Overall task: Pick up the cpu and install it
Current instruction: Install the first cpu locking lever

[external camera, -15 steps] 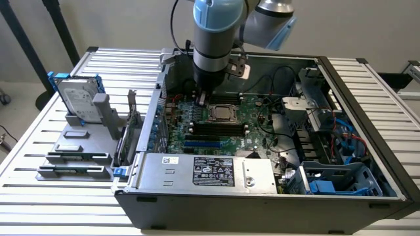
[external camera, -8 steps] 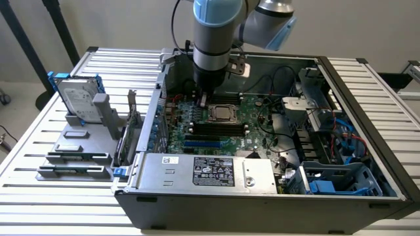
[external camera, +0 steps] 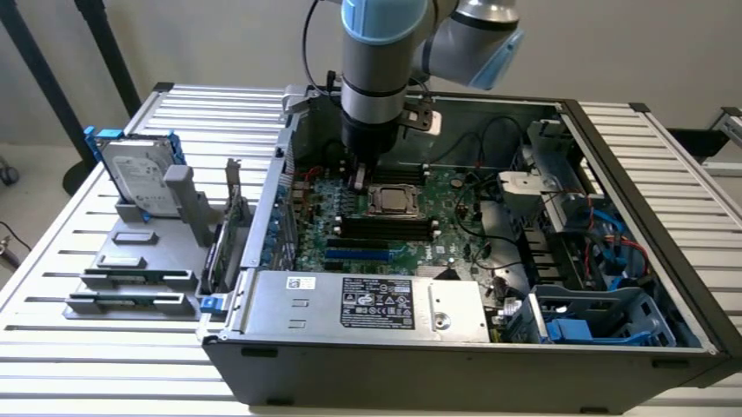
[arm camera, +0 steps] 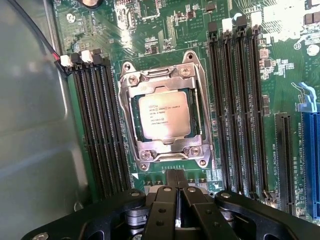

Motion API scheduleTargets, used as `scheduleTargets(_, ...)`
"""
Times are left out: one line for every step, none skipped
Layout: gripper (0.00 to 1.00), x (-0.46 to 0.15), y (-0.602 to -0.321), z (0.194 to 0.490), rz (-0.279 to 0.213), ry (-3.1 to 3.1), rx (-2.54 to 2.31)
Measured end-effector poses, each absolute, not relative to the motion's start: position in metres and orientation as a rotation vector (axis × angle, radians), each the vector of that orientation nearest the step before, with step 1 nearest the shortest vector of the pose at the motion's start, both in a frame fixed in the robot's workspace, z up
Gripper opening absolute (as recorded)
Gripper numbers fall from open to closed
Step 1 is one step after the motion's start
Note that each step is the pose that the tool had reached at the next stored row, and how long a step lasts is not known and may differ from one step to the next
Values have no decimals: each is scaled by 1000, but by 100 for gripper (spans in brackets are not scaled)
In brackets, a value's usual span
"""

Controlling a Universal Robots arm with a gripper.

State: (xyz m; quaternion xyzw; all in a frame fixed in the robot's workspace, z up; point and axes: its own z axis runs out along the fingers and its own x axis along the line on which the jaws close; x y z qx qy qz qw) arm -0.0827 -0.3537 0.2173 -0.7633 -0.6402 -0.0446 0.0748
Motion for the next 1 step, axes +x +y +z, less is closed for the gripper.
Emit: scheduleTargets(11,-83,-354,217,-134,-1921,-2290)
